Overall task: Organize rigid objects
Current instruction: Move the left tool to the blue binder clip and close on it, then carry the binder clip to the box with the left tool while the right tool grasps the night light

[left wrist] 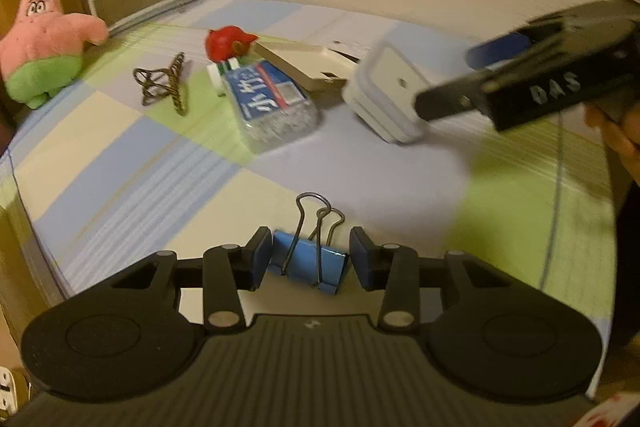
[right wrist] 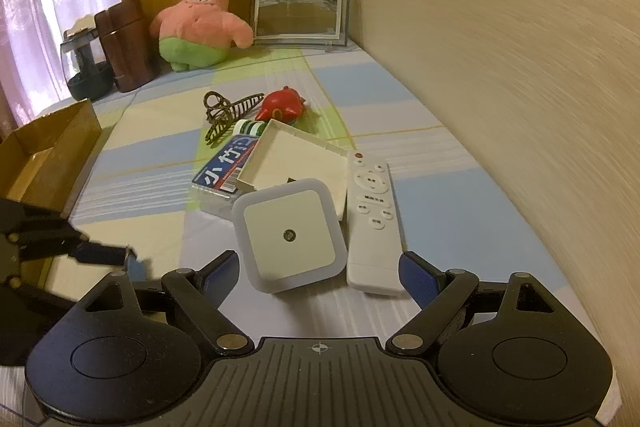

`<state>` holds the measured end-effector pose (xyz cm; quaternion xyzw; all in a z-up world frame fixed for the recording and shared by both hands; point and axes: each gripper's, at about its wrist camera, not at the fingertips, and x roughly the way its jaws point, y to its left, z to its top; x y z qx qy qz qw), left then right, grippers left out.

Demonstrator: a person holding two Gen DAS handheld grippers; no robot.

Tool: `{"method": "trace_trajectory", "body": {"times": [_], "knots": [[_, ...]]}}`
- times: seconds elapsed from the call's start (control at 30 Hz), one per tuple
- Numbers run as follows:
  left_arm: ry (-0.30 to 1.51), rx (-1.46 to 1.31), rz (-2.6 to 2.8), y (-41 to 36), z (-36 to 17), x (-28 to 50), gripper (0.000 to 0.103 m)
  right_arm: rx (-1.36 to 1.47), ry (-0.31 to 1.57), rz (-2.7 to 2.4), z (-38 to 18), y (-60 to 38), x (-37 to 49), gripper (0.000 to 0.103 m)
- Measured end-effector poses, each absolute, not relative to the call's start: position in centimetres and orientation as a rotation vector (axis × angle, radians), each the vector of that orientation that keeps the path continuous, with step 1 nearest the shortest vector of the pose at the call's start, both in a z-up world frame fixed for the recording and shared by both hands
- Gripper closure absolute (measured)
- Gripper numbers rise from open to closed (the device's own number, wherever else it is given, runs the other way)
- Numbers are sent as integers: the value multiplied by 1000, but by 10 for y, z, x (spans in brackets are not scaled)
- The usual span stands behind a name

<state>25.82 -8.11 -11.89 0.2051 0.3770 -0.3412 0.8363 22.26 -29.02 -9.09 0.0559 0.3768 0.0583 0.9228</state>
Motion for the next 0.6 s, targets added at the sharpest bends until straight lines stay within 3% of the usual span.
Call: {"method": "trace_trajectory", "body": {"times": [0.27, 0.33, 0.6], "knots": [[776, 469, -761, -78, -120, 252, 60, 92, 766, 149, -90, -287, 225, 19], [782, 461, -762, -78, -120, 254, 66, 67, 761, 171, -90, -282, 227, 19], [783, 352, -649, -68, -108, 260, 67, -45, 741, 190, -94, -265, 243, 19]]}}
